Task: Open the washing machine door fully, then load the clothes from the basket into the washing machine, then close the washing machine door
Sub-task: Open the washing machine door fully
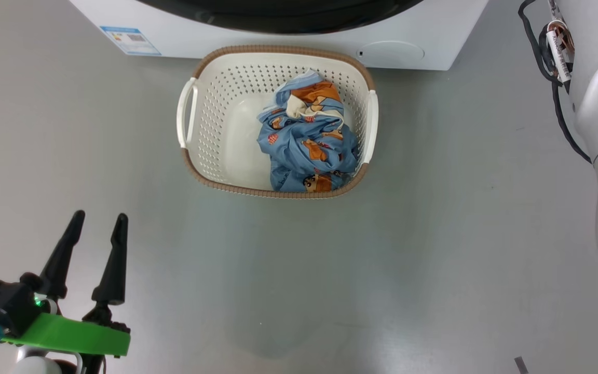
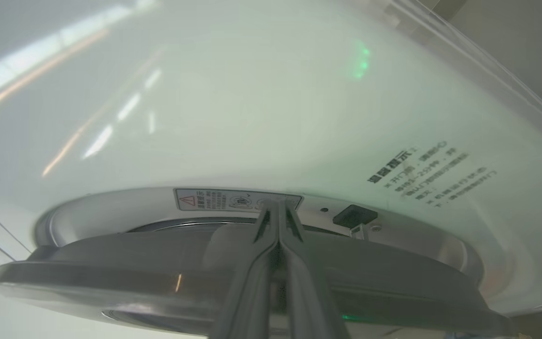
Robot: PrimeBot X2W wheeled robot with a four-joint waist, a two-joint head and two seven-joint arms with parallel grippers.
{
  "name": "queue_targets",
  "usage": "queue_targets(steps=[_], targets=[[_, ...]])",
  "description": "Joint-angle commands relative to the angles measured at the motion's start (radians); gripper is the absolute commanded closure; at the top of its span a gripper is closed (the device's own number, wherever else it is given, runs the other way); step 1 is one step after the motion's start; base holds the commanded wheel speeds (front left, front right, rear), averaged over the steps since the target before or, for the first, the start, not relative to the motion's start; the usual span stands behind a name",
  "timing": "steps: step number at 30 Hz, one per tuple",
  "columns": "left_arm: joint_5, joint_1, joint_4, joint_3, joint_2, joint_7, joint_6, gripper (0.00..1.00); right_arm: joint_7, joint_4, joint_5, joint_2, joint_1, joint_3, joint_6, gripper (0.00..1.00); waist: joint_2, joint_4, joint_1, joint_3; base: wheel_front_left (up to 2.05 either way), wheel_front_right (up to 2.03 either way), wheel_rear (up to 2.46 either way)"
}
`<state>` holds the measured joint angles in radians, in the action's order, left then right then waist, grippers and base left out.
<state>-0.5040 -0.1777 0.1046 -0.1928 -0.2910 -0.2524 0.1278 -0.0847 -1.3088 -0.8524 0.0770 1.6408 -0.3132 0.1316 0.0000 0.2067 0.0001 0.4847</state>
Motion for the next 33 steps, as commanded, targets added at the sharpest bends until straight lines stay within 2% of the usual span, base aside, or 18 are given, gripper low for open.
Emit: queue_targets(steps=[1, 8, 15, 24, 33], targets=[[-0.011, -0.025, -0.019, 0.035, -0.031, -0.009, 0.003, 0.0, 0.004, 0.02, 0.017, -0.027, 0.046, -0.002, -0.001, 1.0, 0.0, 0.005, 0.0, 0.007, 0.0, 0.0, 0.0], [-0.017, -0.038, -0.014, 0.04, -0.024, -0.009, 0.003, 0.0, 0.007, 0.018, 0.032, -0.027, 0.034, -0.008, -0.001, 1.0, 0.0, 0.021, 0.0, 0.017, 0.0, 0.0, 0.0], [-0.022, -0.044, -0.012, 0.043, -0.019, -0.009, 0.003, 0.0, -0.046, 0.018, 0.024, -0.027, 0.036, 0.002, -0.001, 1.0, 0.0, 0.03, 0.0, 0.023, 0.0, 0.0, 0.0], [-0.022, -0.057, -0.015, 0.049, -0.013, -0.009, 0.003, 0.0, -0.184, 0.018, -0.057, -0.027, 0.059, 0.081, -0.001, 1.0, 0.0, 0.035, 0.0, 0.024, 0.0, 0.0, 0.0], [-0.012, -0.061, -0.031, 0.073, -0.017, -0.009, 0.003, 0.0, -0.328, 0.067, -0.17, -0.027, 0.011, 0.174, -0.001, 1.0, 0.0, 0.024, 0.0, 0.009, 0.0, 0.0, 0.0]])
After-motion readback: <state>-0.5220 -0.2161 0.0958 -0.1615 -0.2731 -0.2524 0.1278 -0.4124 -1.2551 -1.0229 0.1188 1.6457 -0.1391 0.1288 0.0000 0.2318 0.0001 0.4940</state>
